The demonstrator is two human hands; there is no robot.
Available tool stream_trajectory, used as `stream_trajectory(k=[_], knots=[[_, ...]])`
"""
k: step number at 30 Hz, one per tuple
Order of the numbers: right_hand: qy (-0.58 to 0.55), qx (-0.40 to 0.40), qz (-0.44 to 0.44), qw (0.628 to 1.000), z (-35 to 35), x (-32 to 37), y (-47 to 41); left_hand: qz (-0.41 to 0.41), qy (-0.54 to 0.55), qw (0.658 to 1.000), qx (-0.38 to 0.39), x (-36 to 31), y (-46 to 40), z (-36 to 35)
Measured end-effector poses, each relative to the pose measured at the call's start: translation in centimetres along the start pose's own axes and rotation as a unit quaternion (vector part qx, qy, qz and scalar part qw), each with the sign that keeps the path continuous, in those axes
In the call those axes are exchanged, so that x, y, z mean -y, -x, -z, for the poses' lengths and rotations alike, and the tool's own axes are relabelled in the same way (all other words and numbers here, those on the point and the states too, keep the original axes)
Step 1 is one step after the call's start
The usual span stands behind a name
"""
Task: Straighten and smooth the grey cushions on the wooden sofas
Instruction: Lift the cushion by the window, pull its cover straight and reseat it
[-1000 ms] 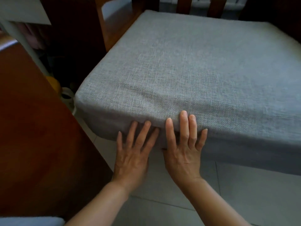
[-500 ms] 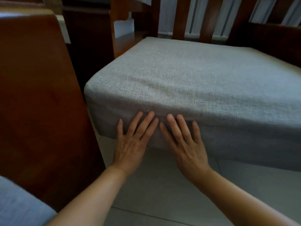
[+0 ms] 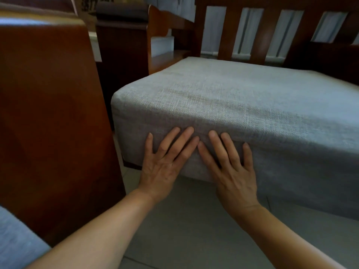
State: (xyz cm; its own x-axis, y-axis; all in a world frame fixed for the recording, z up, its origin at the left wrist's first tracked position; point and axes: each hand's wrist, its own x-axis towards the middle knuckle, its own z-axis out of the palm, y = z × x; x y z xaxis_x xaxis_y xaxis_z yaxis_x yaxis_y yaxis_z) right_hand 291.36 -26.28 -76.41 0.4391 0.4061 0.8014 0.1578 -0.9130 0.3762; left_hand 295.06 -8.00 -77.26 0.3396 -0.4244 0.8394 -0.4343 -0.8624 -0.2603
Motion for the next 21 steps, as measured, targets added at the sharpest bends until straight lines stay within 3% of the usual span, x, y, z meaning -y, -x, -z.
stream_trajectory(k=[21], knots=[[-0.039, 0.054, -0.023, 0.998, 4.7, -6.7, -12.4, 0.076, -0.01, 0.986, 0.147, 2.3, -14.5, 6.4]])
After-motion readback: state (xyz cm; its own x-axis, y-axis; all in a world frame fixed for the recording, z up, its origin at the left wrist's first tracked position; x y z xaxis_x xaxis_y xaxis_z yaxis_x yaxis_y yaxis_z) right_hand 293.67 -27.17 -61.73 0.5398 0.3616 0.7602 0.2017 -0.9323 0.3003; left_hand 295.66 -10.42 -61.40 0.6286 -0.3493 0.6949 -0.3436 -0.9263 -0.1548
